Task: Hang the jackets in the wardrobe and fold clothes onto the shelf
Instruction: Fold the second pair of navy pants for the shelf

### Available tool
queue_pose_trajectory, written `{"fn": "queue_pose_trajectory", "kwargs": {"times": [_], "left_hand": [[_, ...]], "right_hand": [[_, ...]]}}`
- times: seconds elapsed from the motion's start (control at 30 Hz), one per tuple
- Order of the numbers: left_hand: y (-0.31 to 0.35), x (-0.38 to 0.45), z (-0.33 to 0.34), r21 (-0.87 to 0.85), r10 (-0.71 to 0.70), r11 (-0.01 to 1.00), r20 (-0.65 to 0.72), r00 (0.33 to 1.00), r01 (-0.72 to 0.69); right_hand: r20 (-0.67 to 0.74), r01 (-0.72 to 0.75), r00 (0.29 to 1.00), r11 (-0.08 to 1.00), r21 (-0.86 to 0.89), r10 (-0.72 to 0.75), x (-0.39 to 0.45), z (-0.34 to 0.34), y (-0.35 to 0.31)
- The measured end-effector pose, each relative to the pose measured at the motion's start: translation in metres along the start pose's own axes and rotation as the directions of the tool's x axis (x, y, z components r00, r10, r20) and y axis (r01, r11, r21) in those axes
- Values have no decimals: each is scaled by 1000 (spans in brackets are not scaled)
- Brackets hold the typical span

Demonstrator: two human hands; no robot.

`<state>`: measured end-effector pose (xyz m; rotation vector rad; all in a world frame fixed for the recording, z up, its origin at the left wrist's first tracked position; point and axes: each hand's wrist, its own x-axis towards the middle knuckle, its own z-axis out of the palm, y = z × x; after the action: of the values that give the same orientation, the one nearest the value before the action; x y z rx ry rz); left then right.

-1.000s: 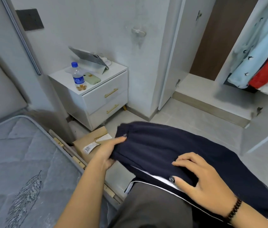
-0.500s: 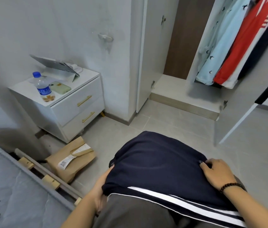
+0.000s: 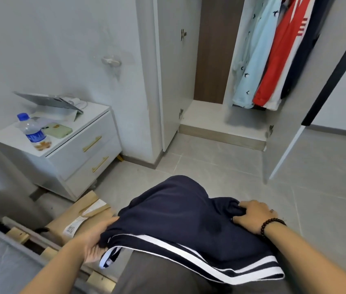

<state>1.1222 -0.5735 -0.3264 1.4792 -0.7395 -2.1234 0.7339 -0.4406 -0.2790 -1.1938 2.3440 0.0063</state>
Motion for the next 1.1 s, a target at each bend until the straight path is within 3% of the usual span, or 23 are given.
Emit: {"fn": "queue_pose_trajectory", "kwargs": {"times": [0.07,0.17,0.27,0.33,0.43,0.67,0.8,0.9,0.97,1.1], "left_hand": [[14,-15,2,17,0,1000,22,1000,0],[48,-32,13,73,118,991,-15,993,-116],[87,-49,42,170,248,952,48,967,-253],[107,-59,68,251,321,908,98,942,-335],[125,-63,110,385,427,812,121,896,-439],[136,-48,175,599,510,652,108,853,-466],[131,-40,176,603,464,694,44,885,-394],[120,-30,166,628,440,690,31,898,-359],[110,-23,165,689,467,625,48,883,-368],[78,-31,191,865,550,312,172,817,-393]], "right_hand": [[-27,82,996,997,-12,-82,1,0,0],[-221,221,963,925,309,-156,-4,-1,13],[-459,264,889,801,537,14,-10,-7,27],[-508,279,854,729,624,108,-11,-21,34],[-562,301,816,730,614,136,-18,-46,40],[-575,270,811,805,529,105,-42,-113,46],[-513,140,841,847,513,171,-59,-148,54],[-449,87,863,807,584,232,-74,-159,50],[-431,117,872,754,646,234,-78,-162,38],[-439,246,888,666,704,135,-67,-170,-2]]}}
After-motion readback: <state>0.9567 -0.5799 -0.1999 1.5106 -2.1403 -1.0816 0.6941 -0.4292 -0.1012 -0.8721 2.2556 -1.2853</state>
